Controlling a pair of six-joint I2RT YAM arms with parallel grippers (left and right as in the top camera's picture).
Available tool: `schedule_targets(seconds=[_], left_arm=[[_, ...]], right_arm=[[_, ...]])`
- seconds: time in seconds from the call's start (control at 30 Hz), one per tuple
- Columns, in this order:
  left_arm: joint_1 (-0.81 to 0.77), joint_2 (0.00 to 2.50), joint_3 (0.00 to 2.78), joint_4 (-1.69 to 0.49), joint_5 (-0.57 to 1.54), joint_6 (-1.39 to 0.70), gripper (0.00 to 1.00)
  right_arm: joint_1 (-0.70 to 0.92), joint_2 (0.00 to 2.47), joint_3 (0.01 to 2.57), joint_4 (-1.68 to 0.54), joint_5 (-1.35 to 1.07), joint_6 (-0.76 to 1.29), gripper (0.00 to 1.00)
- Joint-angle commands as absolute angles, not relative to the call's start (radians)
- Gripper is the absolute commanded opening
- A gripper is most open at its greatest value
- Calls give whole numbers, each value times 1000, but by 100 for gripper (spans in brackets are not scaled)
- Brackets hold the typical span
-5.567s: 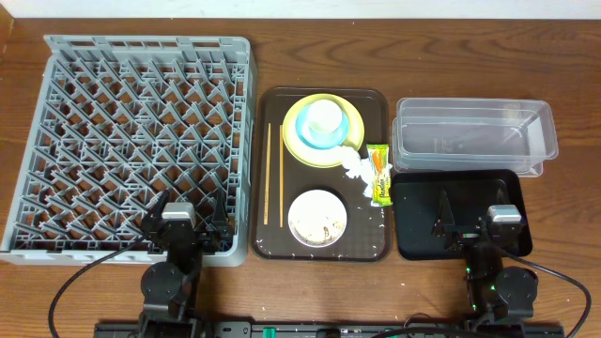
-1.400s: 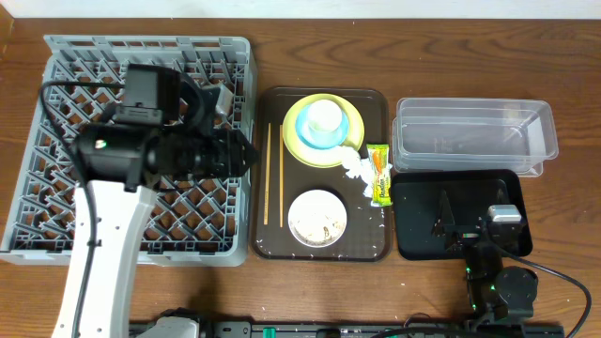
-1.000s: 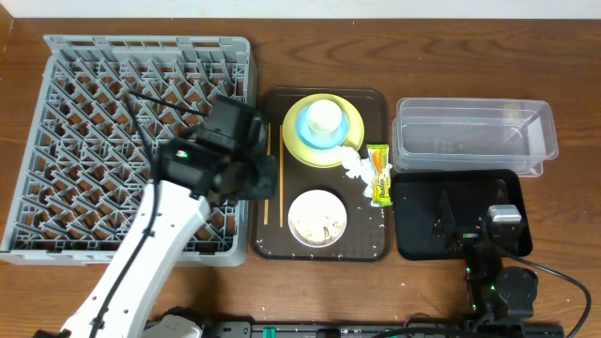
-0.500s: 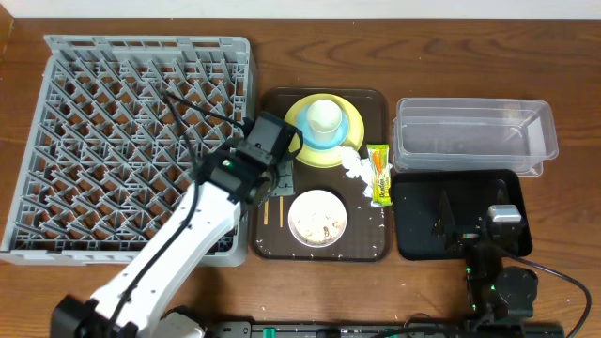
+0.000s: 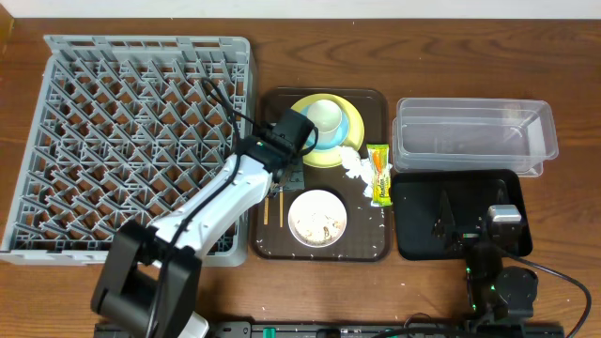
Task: Sort waste into correct bins and load items into the dishwasher
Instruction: 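Reach the left gripper over the tray to the first wooden chopstick, then grasp the chopstick with the left gripper and lift it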
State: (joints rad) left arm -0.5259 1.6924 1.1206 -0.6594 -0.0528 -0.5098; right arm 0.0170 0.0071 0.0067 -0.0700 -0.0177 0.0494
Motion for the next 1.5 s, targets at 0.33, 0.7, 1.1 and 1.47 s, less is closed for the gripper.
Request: schedule_targets(seconds=[0.33,0.7,1.1,1.47], left_arm=[[-529,1847,1111,-563,-73,-439,23],[-529,1887,1096,-547,-106,-439,27],[-529,1891,1014,-458,-106,-447,27],[-529,1891,1014,-458,-107,-446,8]], right_arm=[[20,5,6,-75,-12,63,99],[20,5,6,-75,-12,63,99],[20,5,6,-75,-12,62,99],[20,5,6,-75,-12,62,99]])
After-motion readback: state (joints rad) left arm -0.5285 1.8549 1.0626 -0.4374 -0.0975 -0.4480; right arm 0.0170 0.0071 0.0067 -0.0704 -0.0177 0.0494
